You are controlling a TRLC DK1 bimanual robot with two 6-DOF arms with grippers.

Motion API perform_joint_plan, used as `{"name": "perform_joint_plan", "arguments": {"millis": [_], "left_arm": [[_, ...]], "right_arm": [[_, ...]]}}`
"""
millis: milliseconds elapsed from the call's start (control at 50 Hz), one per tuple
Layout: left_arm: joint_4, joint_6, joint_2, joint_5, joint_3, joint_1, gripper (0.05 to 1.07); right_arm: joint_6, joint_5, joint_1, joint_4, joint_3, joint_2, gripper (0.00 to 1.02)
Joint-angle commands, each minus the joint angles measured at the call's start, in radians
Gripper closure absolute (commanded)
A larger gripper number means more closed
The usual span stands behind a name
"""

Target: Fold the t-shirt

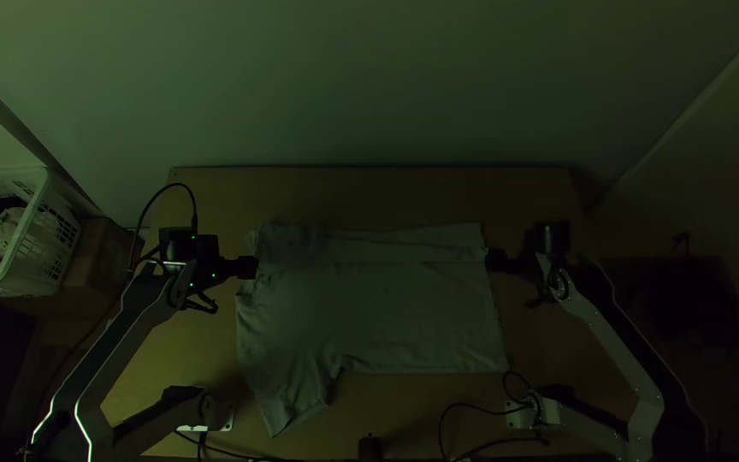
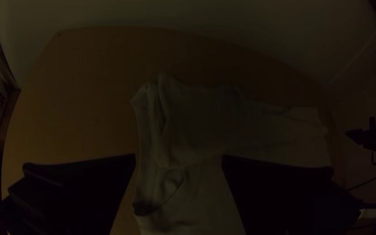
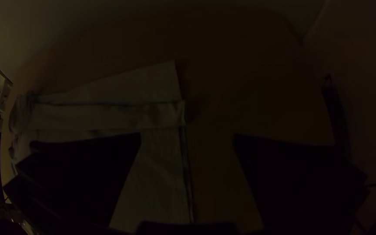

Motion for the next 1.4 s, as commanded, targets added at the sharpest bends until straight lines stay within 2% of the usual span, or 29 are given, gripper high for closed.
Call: {"name": "perform_joint_plan", "arguments": {"millis": [0, 180, 340, 680, 860, 1040, 1280, 1380], "left_arm": [[-0.063, 0.003, -0.099, 0.01, -0.055, 0.0, 0.1], [-0.29, -0.014, -0.225, 0.0, -0.062, -0.003, 0.1], [-0.498, -0.083, -0.271, -0.001, -0.027, -0.088, 0.1], [-0.733, -0.092, -0.312, -0.004, -0.012, -0.272, 0.11], [-0.802, -0.118, -0.295, -0.004, -0.055, -0.349, 0.11], [-0.807, -0.135, -0.277, -0.021, -0.105, -0.399, 0.11], [-0.753, -0.196, -0.209, -0.035, -0.17, -0.484, 0.11], [-0.725, -0.212, -0.175, -0.04, -0.177, -0.504, 0.17]], "right_arm": [[0.005, 0.008, -0.001, -0.034, -0.06, -0.104, 0.03], [0.006, 0.004, 0.002, -0.157, -0.082, -0.156, 0.03], [0.014, 0.002, 0.005, -0.224, -0.095, -0.172, 0.03], [0.043, 0.002, 0.088, -0.327, -0.069, -0.159, 0.03], [0.043, 0.002, 0.088, -0.342, -0.059, -0.141, 0.03], [0.042, 0.001, 0.088, -0.342, -0.06, -0.126, 0.03], [0.04, -0.003, 0.088, -0.341, -0.06, -0.107, 0.04], [0.04, -0.003, 0.086, -0.338, -0.062, -0.101, 0.04]]}}
